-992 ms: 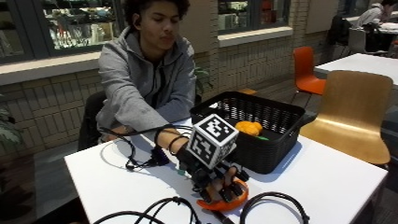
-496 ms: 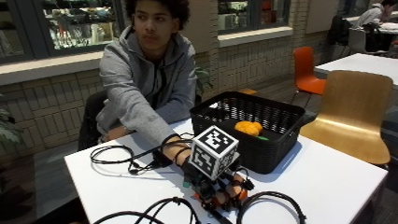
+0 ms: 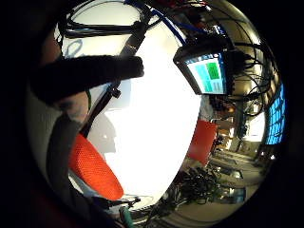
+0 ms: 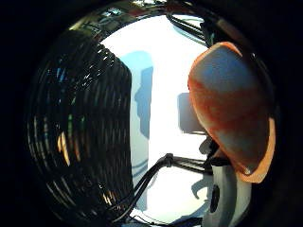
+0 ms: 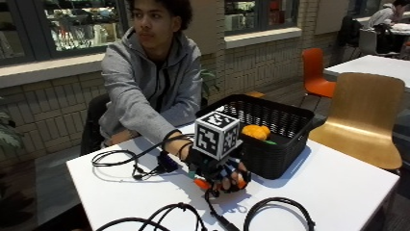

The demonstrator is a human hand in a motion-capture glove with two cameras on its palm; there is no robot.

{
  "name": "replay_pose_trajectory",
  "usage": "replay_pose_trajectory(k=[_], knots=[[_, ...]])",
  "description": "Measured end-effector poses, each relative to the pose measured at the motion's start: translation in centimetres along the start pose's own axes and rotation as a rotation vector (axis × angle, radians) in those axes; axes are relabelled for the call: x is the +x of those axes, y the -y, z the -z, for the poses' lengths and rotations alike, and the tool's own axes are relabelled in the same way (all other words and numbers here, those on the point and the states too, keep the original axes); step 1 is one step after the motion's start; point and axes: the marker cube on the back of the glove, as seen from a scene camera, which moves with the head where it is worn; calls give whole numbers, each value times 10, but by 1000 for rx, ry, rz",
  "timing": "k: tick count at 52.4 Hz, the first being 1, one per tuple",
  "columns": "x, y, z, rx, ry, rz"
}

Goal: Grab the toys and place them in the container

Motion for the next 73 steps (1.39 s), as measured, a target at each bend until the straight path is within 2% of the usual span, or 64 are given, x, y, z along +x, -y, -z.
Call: replay_pose_trajectory(k=[14,22,27,31,38,45,48,54,59,63,73], knots=[[-20,-24,80,186,120,98],[-79,-64,134,268,247,308],[-125,-93,152,302,158,449],[-155,-110,159,291,128,536],[-195,-123,159,267,117,581],[-200,-124,155,263,27,663],[-205,-131,156,209,81,705],[-205,-138,154,126,61,720],[-201,-142,152,121,27,772],[-203,-144,156,117,103,743],[-188,-149,159,106,115,686]])
